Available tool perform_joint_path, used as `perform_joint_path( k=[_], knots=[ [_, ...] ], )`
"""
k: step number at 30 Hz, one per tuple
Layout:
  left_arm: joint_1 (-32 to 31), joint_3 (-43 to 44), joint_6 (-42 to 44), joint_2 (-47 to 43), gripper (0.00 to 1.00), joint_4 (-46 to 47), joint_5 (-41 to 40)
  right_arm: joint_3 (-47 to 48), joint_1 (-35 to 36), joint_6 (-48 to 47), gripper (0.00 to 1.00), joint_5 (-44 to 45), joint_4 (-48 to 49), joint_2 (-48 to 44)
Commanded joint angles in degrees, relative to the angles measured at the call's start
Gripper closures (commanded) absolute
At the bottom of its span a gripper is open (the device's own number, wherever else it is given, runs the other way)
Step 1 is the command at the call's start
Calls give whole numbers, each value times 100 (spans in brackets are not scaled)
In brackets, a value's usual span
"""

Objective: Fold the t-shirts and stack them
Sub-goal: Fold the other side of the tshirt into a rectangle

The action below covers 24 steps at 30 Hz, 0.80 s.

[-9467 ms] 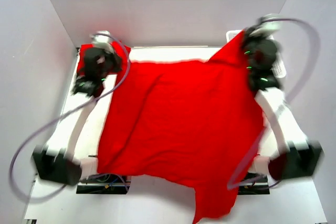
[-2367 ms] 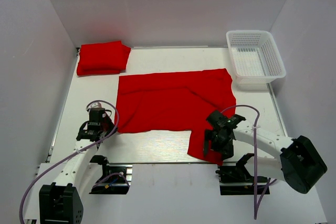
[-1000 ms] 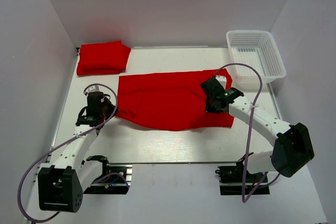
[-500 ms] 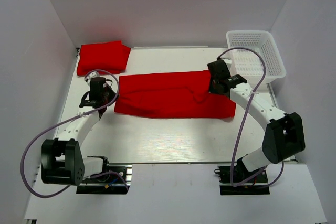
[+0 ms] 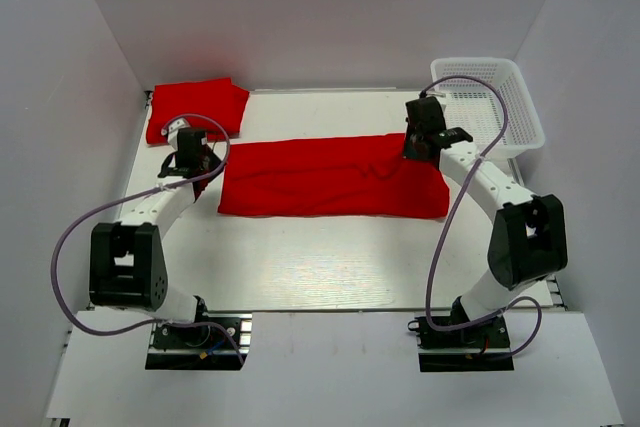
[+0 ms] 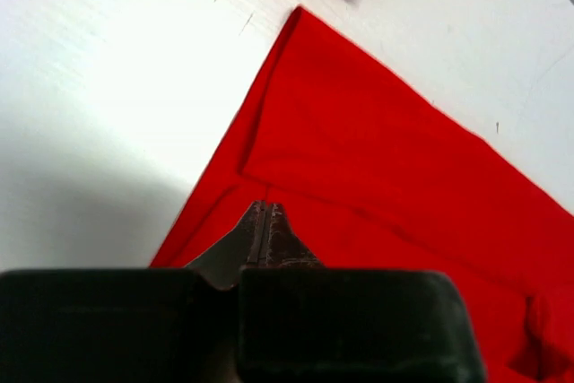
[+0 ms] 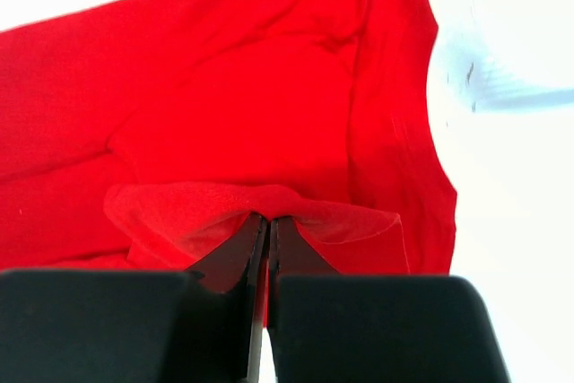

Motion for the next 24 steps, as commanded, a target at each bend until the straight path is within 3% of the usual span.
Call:
perform_joint_path(
  k=[1, 9, 14, 20, 24],
  knots=[
    [28, 331, 81, 241, 100, 163, -206, 371, -122, -222, 100, -167, 392, 157],
    [28, 822, 213, 857, 100, 129, -48, 635, -289, -310, 100, -431, 480, 535],
    [-51, 955, 896, 1068, 99, -48, 427, 688, -377, -302, 100, -686, 427, 711],
    [-51, 842, 1179, 1297, 80, -549, 1050, 495, -395, -275, 100, -730, 392, 606],
    [-104, 701, 1469, 1437, 58, -348, 1480, 380, -377, -284, 100, -748, 392, 544]
  ],
)
